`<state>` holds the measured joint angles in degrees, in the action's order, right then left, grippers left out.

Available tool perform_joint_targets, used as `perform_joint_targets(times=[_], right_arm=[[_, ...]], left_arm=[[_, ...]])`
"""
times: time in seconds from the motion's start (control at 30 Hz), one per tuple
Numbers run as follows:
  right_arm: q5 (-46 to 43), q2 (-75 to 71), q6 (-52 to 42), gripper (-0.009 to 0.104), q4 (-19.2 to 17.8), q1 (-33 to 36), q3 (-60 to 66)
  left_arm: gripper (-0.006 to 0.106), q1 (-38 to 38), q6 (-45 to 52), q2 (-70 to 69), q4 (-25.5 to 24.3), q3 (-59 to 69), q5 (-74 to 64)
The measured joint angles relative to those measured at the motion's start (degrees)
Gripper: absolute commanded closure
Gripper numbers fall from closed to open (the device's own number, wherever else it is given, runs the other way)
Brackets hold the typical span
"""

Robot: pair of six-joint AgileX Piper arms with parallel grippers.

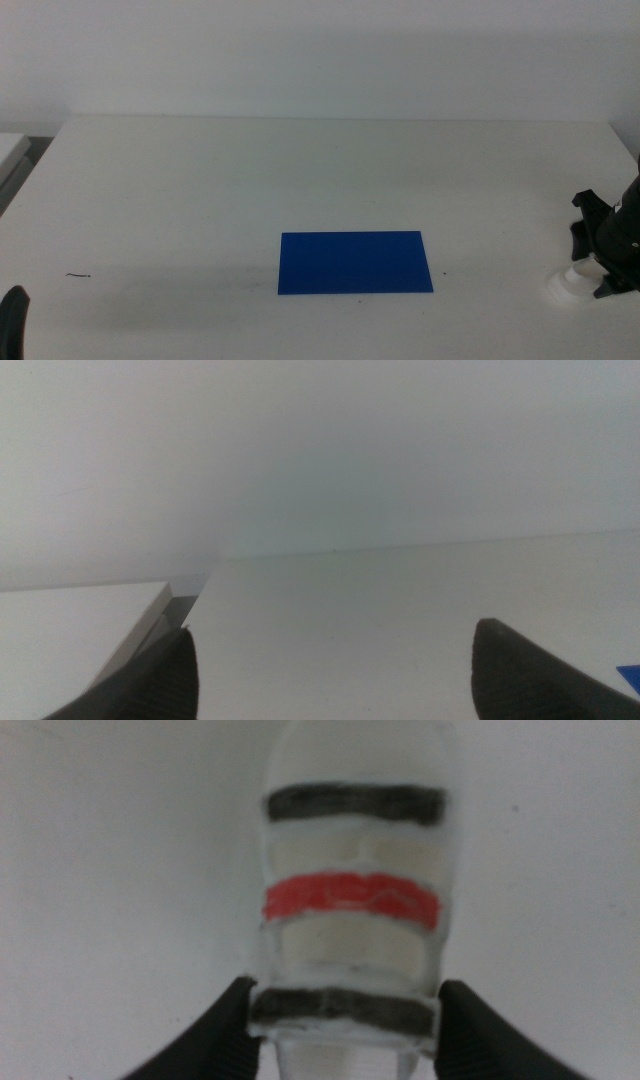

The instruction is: Use one arm to grab the shoe from the table and place it on the mat.

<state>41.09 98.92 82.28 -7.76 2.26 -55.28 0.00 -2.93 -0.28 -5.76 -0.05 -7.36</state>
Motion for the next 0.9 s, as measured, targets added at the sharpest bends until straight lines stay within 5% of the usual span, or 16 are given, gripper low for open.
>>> perform_joint_targets(times=[0.07,0.17,0.4,0.77,0.9], right_arm=[[0.8,-0.1,0.1,0.097,0.4,0.0,-0.2],[2.5,-0.4,0.2,0.096,1.3,1.9,-1.2],[5.6,0.2,14.7,0.096,-5.1,19.8,-13.0],[13.7,14.0,18.1,0.097,-1.9,36.0,-34.9],[14.7,17.1,11.6,0.097,-0.2,38.0,-37.7]], left_arm=[[0.007,0.0,0.0,0.0,0.0,0.0,0.0],[0.007,0.0,0.0,0.0,0.0,0.0,0.0],[0.007,0.0,0.0,0.0,0.0,0.0,0.0],[0.007,0.0,0.0,0.0,0.0,0.0,0.0],[0.007,0.0,0.0,0.0,0.0,0.0,0.0]])
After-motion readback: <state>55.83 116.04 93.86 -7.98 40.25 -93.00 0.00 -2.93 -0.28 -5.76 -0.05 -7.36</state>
